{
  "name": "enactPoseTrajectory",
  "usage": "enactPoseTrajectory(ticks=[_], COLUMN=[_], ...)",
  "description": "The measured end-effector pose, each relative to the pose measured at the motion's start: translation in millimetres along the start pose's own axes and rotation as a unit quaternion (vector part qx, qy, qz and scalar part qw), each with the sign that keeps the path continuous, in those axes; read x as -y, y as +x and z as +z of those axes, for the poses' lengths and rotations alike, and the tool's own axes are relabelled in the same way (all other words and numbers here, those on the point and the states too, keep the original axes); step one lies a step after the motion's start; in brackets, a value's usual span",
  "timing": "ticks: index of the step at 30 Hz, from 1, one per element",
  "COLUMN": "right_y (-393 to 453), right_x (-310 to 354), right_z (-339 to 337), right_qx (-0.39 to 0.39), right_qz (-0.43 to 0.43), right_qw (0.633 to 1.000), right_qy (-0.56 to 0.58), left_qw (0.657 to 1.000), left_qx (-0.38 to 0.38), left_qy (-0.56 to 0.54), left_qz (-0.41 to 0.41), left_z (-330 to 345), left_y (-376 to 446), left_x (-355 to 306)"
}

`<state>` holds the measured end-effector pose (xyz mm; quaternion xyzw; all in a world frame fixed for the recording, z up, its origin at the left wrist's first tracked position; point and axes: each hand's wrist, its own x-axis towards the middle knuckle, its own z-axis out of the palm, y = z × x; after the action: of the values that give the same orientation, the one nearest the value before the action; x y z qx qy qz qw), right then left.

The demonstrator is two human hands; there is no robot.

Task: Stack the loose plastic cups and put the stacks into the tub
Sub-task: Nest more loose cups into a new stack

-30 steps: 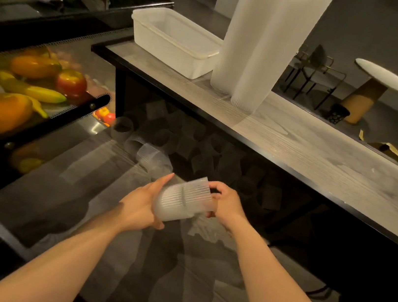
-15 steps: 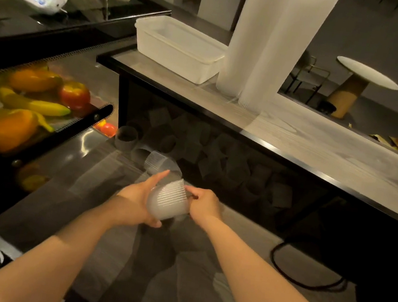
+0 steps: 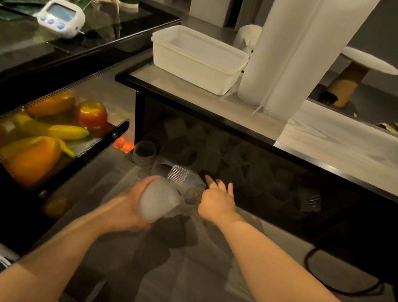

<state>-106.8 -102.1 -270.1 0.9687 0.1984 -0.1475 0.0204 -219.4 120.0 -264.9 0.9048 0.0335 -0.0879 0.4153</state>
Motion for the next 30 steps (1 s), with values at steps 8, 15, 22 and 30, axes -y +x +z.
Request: enactPoseTrajectory(ticks=[8, 15, 22, 30], right_y=[10.0, 7.8, -9.9, -19.5], right_x=[18.1, 16.9, 10.4, 27.7], right_z=[-1.9, -6.9, -34.5, -80.4], right_qx=[-0.005, -0.137, -0.229, -0.097], right_qz=[0.021, 0.021, 0.146, 0.117], right_qw=[0.999, 0.978, 0.891, 0.733], right_qy=[0.028, 0.155, 0.363, 0.663], left_qw=[1.000, 0.999, 0.996, 0.997], left_qx=[0.018, 0.043, 0.071, 0.069], left_qy=[-0.001, 0.029, 0.057, 0.008], left_qz=[-0.019, 0.000, 0.001, 0.041], left_z=[-24.4, -36.5, -43.9, -41.4], left_y=[19.9, 33.3, 43.5, 45.8], left_x=[13.1, 15.2, 13.9, 0.7])
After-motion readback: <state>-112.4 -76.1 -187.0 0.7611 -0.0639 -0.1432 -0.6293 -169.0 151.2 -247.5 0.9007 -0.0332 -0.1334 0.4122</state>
